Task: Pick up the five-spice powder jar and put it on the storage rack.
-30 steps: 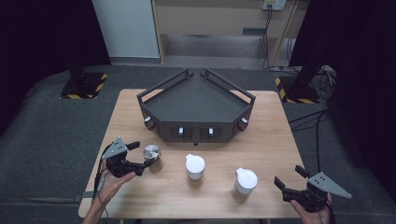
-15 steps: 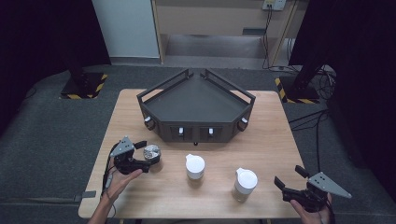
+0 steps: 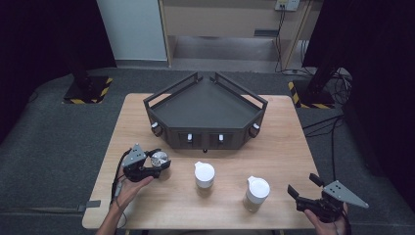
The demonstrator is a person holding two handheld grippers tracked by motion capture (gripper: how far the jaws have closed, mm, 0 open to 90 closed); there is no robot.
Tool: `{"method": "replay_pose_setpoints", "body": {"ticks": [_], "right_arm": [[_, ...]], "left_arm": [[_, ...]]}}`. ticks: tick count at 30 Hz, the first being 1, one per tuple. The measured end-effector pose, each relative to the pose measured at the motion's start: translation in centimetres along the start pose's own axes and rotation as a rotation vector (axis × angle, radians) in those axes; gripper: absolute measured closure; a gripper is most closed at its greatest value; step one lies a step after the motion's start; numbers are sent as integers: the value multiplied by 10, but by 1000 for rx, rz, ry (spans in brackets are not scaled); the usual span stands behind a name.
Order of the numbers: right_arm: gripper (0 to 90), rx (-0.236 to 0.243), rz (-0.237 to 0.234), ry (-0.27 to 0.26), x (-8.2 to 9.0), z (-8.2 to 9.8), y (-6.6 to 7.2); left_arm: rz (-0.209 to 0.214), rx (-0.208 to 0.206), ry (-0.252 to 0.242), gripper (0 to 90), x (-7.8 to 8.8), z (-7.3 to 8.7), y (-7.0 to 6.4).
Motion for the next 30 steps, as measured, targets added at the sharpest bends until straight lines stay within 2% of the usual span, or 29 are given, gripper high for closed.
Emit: {"method": "replay_pose_setpoints", "body": {"ticks": [5, 10, 13, 14, 15, 20, 25, 30], "right_arm": [[55, 0, 0, 0, 0, 0, 0], [55, 0, 0, 0, 0, 0, 0], [55, 1, -1, 0, 0, 0, 0], [55, 0, -1, 0, 0, 0, 0], [55, 0, -1, 0, 0, 0, 0], [55, 0, -2, 0, 0, 0, 0], [56, -1, -4, 0, -1, 0, -1], [57, 0, -7, 0, -1, 0, -1]], "left_arm": [[13, 5, -15, 337, 0, -5, 1], [32, -6, -16, 336, 0, -19, 1], [44, -14, -20, 336, 0, -30, 1], [51, -10, -11, 336, -1, -38, 1], [51, -10, -11, 336, -1, -38, 1], [61, -12, 6, 336, -6, -60, -1], [72, 2, -8, 336, -8, -75, 0], [56, -10, -9, 337, -11, -91, -4]]}}
Point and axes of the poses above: each handheld gripper's, and its own axes: x roughly backward along the jaws, z roughly out of its underside, y roughly to its left, the point moved 2 cm from there along -x, roughly forward along the jaws, and after that the axes turned 14 degrees about -y, right-handed, at the moved point
